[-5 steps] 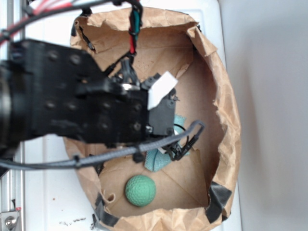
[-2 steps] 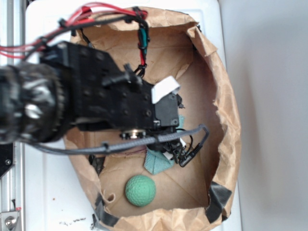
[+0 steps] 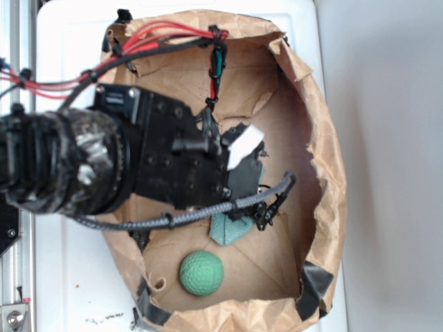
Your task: Grab the blue cloth.
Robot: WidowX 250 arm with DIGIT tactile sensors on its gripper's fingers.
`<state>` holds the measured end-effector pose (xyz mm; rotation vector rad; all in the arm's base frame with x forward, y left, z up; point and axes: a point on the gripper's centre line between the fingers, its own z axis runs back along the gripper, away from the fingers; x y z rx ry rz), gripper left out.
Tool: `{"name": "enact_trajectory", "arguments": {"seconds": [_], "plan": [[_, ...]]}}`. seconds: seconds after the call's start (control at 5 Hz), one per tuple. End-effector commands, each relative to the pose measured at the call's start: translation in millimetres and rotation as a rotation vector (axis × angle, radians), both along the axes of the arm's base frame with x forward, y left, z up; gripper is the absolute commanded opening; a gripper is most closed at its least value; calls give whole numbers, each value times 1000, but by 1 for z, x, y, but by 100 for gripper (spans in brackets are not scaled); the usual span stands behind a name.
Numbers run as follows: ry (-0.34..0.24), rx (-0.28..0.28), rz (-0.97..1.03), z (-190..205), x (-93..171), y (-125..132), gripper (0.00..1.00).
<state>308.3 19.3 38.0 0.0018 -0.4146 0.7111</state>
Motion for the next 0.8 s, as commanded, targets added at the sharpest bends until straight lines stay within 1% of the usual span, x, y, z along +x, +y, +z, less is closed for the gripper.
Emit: {"name": "enact_trajectory", "arguments": {"seconds": [0.0, 0.2, 0.4, 0.6], "plan": [[-41, 10, 10, 40, -3, 10, 0], [-41, -21, 23, 64, -11, 15, 0], [-27, -19, 15, 77, -12, 18, 0], [14, 1, -17, 93, -12, 23, 0]]}}
